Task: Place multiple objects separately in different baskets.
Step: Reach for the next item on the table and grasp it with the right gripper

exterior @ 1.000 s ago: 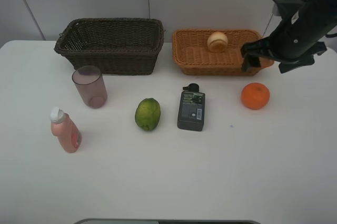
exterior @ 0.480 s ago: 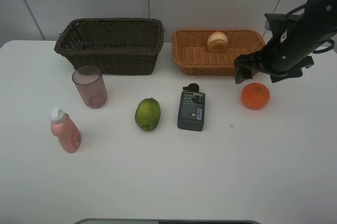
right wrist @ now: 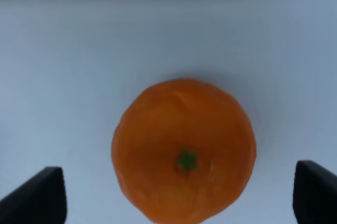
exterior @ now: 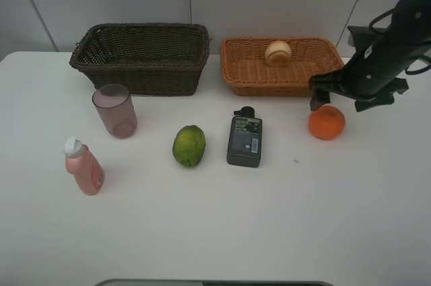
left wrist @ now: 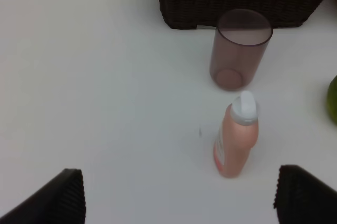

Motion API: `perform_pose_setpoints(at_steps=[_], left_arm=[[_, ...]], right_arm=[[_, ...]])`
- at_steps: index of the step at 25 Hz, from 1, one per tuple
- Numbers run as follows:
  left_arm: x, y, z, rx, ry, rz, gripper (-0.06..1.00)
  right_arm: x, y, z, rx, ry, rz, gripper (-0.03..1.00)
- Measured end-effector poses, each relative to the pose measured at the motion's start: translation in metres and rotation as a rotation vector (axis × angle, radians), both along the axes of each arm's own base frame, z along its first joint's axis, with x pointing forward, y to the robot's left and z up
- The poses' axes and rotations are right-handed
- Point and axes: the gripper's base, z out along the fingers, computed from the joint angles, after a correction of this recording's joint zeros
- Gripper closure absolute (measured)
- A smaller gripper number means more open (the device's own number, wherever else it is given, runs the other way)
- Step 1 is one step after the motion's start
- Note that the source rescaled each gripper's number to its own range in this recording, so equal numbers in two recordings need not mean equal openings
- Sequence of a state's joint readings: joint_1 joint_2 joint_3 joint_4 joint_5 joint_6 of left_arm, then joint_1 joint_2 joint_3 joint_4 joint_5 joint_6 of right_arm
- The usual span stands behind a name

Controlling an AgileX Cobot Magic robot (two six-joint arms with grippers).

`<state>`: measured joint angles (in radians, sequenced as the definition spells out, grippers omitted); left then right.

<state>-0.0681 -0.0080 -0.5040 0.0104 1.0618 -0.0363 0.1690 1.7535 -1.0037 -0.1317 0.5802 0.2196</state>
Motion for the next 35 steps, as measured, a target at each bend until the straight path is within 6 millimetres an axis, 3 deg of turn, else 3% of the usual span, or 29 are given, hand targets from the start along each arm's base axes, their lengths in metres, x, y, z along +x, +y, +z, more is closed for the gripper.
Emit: perform_pose_setpoints(at_steps=[9, 35], left_arm=[[0.000, 0.000, 0.000, 0.000, 0.000, 0.000, 0.02], [0.000, 0.000, 0.000, 0.000, 0.000, 0.000, 0.02]], right_arm=[[0.024, -0.002, -0.011, -0.030, 0.099, -0.008, 0.12], [0.036, -0.004, -0.063, -0.007, 0.150, -0.030, 0.12]])
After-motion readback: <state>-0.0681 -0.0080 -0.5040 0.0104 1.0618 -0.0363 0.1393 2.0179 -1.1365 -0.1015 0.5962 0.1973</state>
